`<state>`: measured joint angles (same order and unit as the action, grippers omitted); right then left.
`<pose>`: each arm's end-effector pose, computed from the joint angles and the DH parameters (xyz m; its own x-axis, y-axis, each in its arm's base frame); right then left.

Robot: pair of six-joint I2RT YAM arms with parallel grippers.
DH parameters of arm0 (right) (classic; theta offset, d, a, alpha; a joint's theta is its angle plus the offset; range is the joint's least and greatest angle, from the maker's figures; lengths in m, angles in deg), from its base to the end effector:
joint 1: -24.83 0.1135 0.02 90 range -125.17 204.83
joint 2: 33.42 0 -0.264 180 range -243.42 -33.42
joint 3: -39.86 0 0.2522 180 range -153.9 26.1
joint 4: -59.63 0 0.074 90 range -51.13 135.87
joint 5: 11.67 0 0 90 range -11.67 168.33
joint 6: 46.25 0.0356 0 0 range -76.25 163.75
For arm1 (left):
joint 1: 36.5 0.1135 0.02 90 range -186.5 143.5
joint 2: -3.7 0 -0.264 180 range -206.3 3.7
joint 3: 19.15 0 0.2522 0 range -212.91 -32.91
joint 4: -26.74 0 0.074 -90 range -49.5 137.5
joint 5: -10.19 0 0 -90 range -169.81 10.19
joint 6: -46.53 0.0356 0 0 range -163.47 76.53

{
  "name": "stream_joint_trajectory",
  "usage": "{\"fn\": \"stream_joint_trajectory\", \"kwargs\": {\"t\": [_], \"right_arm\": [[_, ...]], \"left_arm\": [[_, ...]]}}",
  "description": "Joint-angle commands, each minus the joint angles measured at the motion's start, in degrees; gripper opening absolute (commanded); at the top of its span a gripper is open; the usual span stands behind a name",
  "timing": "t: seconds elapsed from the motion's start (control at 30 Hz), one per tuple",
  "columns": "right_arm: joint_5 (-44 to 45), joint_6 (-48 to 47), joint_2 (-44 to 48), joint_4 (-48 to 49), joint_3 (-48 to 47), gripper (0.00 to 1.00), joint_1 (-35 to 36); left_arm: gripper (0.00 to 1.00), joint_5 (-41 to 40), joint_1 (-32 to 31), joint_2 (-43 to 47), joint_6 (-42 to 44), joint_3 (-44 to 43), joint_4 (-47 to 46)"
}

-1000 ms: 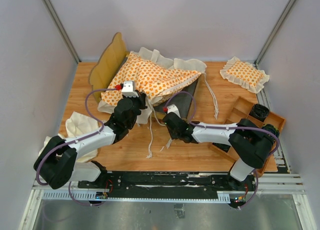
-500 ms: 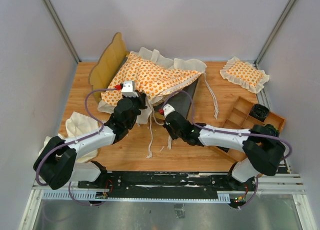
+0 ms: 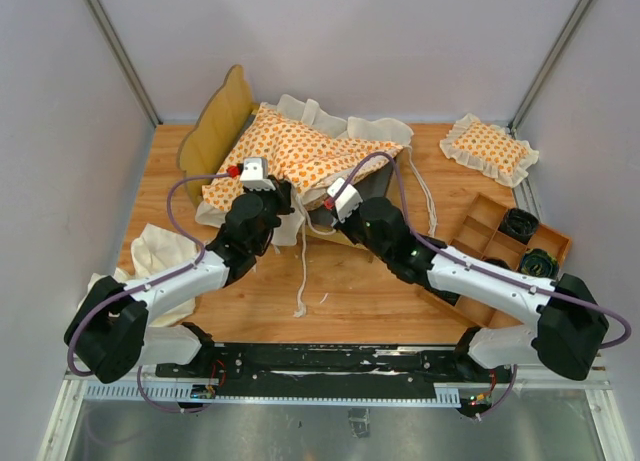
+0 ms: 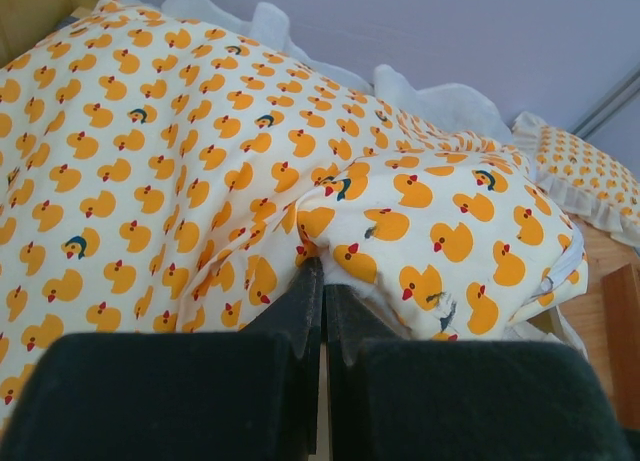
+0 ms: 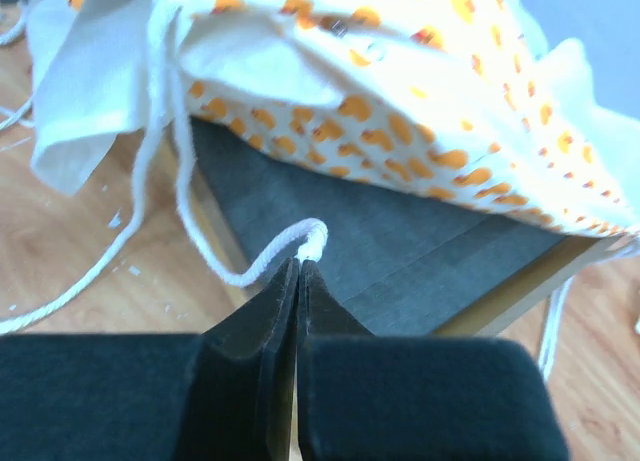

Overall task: Set up the pet bed
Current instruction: Cross the ropes on the bed frame.

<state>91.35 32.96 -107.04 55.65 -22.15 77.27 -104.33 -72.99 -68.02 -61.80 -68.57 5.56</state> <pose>0.1876 0.2308 0.2868 -0.0411 -0.3527 -0.9348 -0.6594 0.7125 -0.2398 0.2314 -0.1528 0.2664 -0.0802 -0.2966 -0.9516 0.1920 0.9322 -0.3067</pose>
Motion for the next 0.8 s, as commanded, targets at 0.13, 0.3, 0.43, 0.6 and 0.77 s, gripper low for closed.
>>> {"fn": "stream_joint_trajectory", "kwargs": {"t": [0.13,0.3,0.43,0.6,0.77], "right_arm": [[-1.4,-7.2,-2.5,5.4,-5.6,0.00,-3.4],[-0.4,-6.3,-4.8,7.5,-4.8,0.00,-3.6],[-1.2,-2.9,-5.5,9.2,-2.8,0.00,-3.7],[-1.4,1.1,-5.9,11.9,-0.4,0.00,-3.7],[0.2,3.4,-8.0,13.4,0.8,0.00,-4.0]], "left_arm": [[0.00,-2.4,0.6,-0.2,1.0,-3.3,-0.5],[0.00,-2.6,0.6,-0.5,1.6,-3.5,-0.5],[0.00,-2.8,0.6,-0.7,1.5,-3.2,-0.6],[0.00,-2.6,0.6,-1.3,0.9,-2.8,-0.7],[0.00,-2.5,0.6,-1.3,0.9,-2.6,-0.9]]}}
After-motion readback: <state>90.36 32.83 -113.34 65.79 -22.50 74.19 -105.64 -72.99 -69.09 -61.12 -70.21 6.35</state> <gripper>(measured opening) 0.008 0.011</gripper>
